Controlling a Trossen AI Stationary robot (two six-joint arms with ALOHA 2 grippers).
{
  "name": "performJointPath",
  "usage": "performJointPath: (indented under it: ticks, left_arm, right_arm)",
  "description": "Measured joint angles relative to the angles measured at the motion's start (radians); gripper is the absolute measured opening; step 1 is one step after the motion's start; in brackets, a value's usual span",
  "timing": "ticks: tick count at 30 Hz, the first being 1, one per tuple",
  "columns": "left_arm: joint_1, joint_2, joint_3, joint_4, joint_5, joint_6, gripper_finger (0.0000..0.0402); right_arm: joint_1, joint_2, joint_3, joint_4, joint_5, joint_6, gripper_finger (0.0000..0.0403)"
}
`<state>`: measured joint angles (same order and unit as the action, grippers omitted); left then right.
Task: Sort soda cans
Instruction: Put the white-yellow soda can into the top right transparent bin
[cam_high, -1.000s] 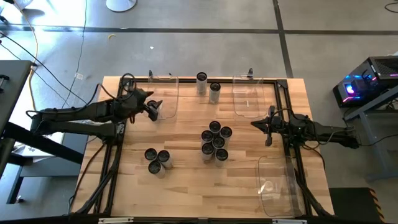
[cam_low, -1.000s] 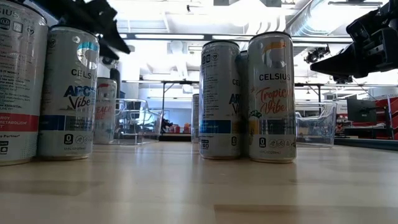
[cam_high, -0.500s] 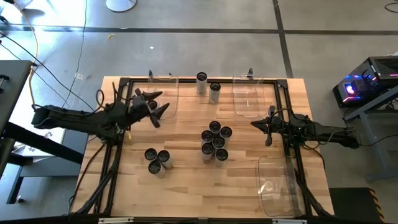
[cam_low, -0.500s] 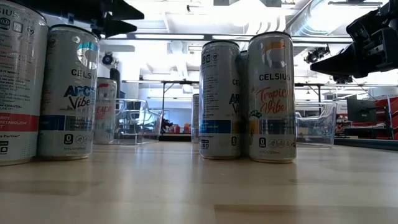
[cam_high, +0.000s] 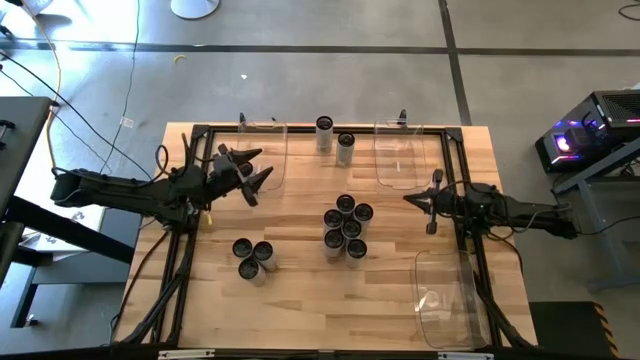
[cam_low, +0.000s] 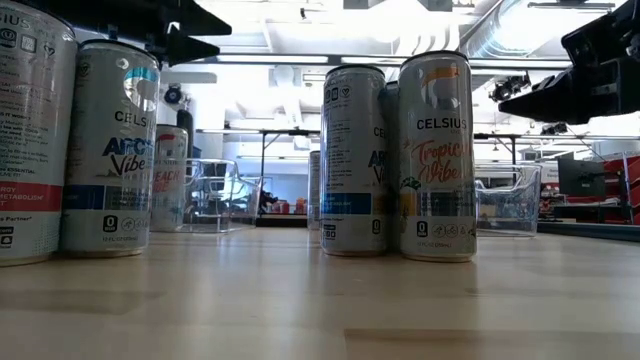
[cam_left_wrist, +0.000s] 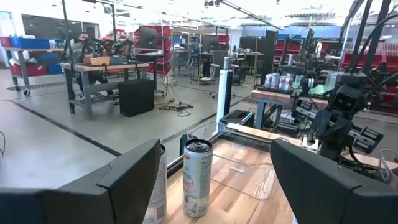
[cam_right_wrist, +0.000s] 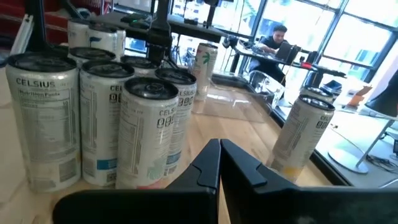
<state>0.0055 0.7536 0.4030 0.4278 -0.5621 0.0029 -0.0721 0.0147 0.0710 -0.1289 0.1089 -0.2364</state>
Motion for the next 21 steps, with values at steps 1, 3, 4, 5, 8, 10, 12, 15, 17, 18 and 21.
performJointPath:
  ticks: [1, 3, 4, 5, 8, 10, 12, 15, 17, 18, 21]
  left_arm:
    - [0.000, 0.000, 0.000, 0.000, 0.000, 0.000, 0.0298]
    - [0.000, 0.002, 0.000, 0.000, 0.000, 0.000, 0.0298]
    - [0.000, 0.005, 0.000, 0.000, 0.000, -0.001, 0.0298]
    - [0.001, 0.009, 0.000, 0.000, 0.000, -0.002, 0.0298]
    - [0.001, 0.019, 0.000, 0.007, -0.001, -0.007, 0.0298]
    - [0.001, 0.029, 0.000, 0.016, -0.001, -0.018, 0.0298]
    - [0.001, 0.042, 0.000, 0.027, -0.001, -0.018, 0.0298]
    - [0.001, 0.062, 0.000, 0.032, -0.001, -0.021, 0.0298]
    - [0.001, 0.075, 0.000, 0.040, -0.001, -0.027, 0.0298]
    - [0.001, 0.080, 0.000, 0.043, -0.001, -0.029, 0.0298]
    - [0.001, 0.085, 0.000, 0.045, -0.001, -0.049, 0.0298]
  right_arm:
    - [0.000, 0.000, 0.000, 0.029, -0.002, 0.020, 0.0005]
    - [0.000, 0.000, 0.000, 0.117, -0.024, 0.133, 0.0005]
    - [0.000, 0.000, 0.000, 0.176, -0.035, 0.188, 0.0005]
    - [0.000, 0.000, 0.000, 0.241, -0.037, 0.227, 0.0005]
    - [0.000, 0.002, 0.001, 0.407, -0.033, 0.286, 0.0005]
    - [0.004, 0.023, 0.001, 0.492, -0.062, 0.296, 0.0005]
    - [0.019, 0.076, 0.001, 0.567, -0.092, 0.287, 0.0005]
    - [0.076, 0.222, 0.001, 0.650, -0.096, 0.241, 0.0005]
    - [0.122, 0.341, 0.001, 0.719, -0.065, 0.200, 0.0005]
    - [0.146, 0.401, 0.001, 0.760, -0.051, 0.182, 0.0005]
    - [0.207, 0.546, 0.026, 0.830, -0.042, 0.164, 0.0005]
